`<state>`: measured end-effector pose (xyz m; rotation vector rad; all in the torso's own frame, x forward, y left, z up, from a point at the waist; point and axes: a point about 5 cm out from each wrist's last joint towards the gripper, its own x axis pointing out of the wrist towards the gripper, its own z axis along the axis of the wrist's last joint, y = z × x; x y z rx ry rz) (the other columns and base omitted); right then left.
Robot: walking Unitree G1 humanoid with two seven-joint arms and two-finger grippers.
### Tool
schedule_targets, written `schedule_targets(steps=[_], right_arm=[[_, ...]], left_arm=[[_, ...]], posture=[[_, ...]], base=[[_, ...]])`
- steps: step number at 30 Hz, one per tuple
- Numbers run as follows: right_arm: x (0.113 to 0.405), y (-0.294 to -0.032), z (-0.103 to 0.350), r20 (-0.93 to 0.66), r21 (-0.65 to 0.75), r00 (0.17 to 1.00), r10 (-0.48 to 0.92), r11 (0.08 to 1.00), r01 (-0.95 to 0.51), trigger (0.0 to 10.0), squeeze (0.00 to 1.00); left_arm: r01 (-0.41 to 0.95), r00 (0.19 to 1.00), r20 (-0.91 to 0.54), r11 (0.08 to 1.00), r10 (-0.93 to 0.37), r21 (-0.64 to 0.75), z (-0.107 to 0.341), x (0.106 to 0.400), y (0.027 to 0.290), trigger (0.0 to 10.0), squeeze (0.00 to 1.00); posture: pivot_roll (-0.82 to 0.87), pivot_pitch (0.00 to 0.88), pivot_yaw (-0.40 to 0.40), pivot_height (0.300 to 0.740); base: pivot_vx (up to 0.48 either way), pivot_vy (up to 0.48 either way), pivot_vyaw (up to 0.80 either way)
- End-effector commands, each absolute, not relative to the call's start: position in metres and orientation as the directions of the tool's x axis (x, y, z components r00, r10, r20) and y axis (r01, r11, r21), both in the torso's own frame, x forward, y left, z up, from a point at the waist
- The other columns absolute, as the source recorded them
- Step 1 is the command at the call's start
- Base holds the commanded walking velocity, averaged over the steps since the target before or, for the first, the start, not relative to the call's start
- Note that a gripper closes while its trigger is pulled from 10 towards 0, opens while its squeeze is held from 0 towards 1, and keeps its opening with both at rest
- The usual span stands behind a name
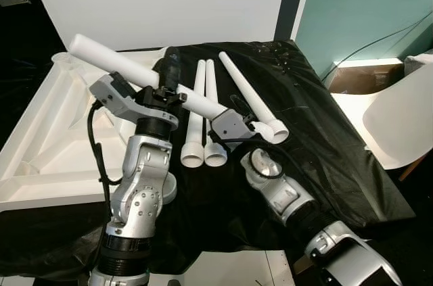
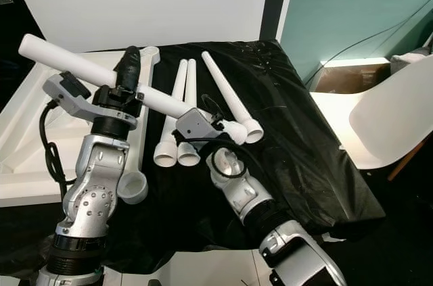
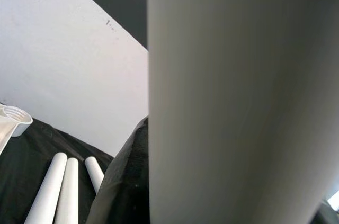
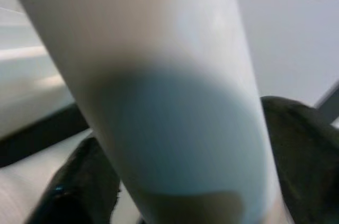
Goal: Building children table
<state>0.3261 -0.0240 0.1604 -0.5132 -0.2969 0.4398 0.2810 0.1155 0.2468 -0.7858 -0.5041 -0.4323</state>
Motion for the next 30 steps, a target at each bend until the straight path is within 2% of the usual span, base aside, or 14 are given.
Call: schedule_targets(steps=[1, 3, 8, 12, 13, 15, 16, 17, 21, 22, 23, 27, 28, 30], right_arm=[[0.328, -0.022, 0.171, 0.143, -0.506, 0.841, 0.522, 0.769, -0.391, 10.0, 0.00], [0.328, -0.022, 0.171, 0.143, -0.506, 0.841, 0.522, 0.769, -0.391, 10.0, 0.00], [0.333, -0.046, 0.186, -0.024, -0.587, 0.744, 0.668, 0.593, -0.551, 10.0, 0.00], [0.333, -0.052, 0.180, -0.087, -0.582, 0.714, 0.695, 0.547, -0.602, 10.0, 0.00], [0.334, -0.055, 0.178, -0.100, -0.579, 0.715, 0.692, 0.544, -0.608, 0.0, 0.00], [0.334, -0.056, 0.177, -0.105, -0.576, 0.714, 0.692, 0.543, -0.611, 0.0, 0.00], [0.334, -0.056, 0.178, -0.105, -0.571, 0.714, 0.692, 0.546, -0.613, 0.0, 0.00], [0.333, -0.055, 0.178, -0.103, -0.565, 0.716, 0.691, 0.552, -0.613, 0.0, 0.00], [0.333, -0.052, 0.179, -0.101, -0.545, 0.728, 0.678, 0.575, -0.610, 0.0, 0.00], [0.334, -0.052, 0.179, -0.096, -0.547, 0.735, 0.671, 0.581, -0.603, 0.0, 0.00], [0.333, -0.052, 0.180, -0.091, -0.548, 0.741, 0.665, 0.588, -0.595, 0.0, 0.00], [0.333, -0.049, 0.183, -0.056, -0.559, 0.763, 0.644, 0.613, -0.558, 0.0, 0.00], [0.331, -0.045, 0.187, 0.043, -0.508, 0.796, 0.604, 0.699, -0.503, 0.0, 0.00], [0.330, -0.044, 0.189, 0.097, -0.460, 0.813, 0.574, 0.750, -0.475, 0.0, 0.00]], left_arm=[[0.757, 0.615, 0.703, 0.519, -0.358, -0.397, 0.257, 0.269, 0.099, 0.0, 0.00], [0.757, 0.615, 0.703, 0.519, -0.358, -0.397, 0.257, 0.269, 0.099, 0.0, 0.00], [0.754, 0.611, 0.715, 0.527, -0.341, -0.393, 0.263, 0.273, 0.104, 0.0, 0.00], [0.750, 0.613, 0.716, 0.530, -0.334, -0.395, 0.263, 0.274, 0.104, 0.0, 0.00], [0.749, 0.614, 0.717, 0.531, -0.330, -0.397, 0.263, 0.274, 0.104, 0.0, 0.00], [0.737, 0.625, 0.712, 0.543, -0.321, -0.403, 0.263, 0.275, 0.104, 0.1, 0.00], [0.727, 0.635, 0.707, 0.552, -0.313, -0.408, 0.262, 0.276, 0.105, 1.8, 0.00], [0.721, 0.641, 0.703, 0.557, -0.308, -0.412, 0.262, 0.277, 0.105, 10.0, 0.00], [0.710, 0.652, 0.697, 0.564, -0.299, -0.422, 0.262, 0.279, 0.106, 10.0, 0.00], [0.698, 0.662, 0.692, 0.572, -0.288, -0.430, 0.261, 0.280, 0.108, 10.0, 0.90], [0.688, 0.671, 0.688, 0.577, -0.276, -0.440, 0.260, 0.281, 0.110, 10.0, 1.00], [0.666, 0.686, 0.682, 0.595, -0.254, -0.449, 0.260, 0.283, 0.112, 10.0, 1.00], [0.654, 0.694, 0.677, 0.607, -0.245, -0.451, 0.262, 0.285, 0.113, 10.0, 0.00], [0.651, 0.697, 0.675, 0.609, -0.244, -0.452, 0.262, 0.286, 0.113, 10.0, 0.00]], posture=[[-0.01, 0.000, 0.015, 0.740], [-0.01, 0.000, 0.015, 0.740], [-0.03, 0.000, 0.013, 0.740], [-0.03, 0.000, 0.009, 0.740], [-0.03, 0.000, 0.009, 0.740], [-0.03, 0.000, 0.008, 0.740], [-0.03, 0.000, 0.009, 0.740], [-0.03, 0.000, 0.010, 0.740], [-0.02, 0.000, 0.010, 0.740], [-0.02, 0.000, 0.011, 0.740], [-0.02, 0.000, 0.012, 0.740], [-0.02, 0.000, 0.013, 0.740], [-0.02, 0.000, 0.016, 0.740], [-0.03, 0.000, 0.017, 0.740]], base=[[0.000, 0.000, 0.00], [0.000, 0.000, 0.00], [0.000, 0.000, 0.00], [0.000, 0.000, 0.00], [0.000, 0.000, 0.00], [0.000, 0.000, 0.00], [0.000, 0.000, 0.00], [0.000, 0.000, 0.00], [0.000, 0.000, 0.00], [0.000, 0.000, 0.00], [0.000, 0.000, 0.00], [0.000, 0.000, 0.00], [0.000, 0.000, 0.00], [0.000, 0.000, 0.00]])
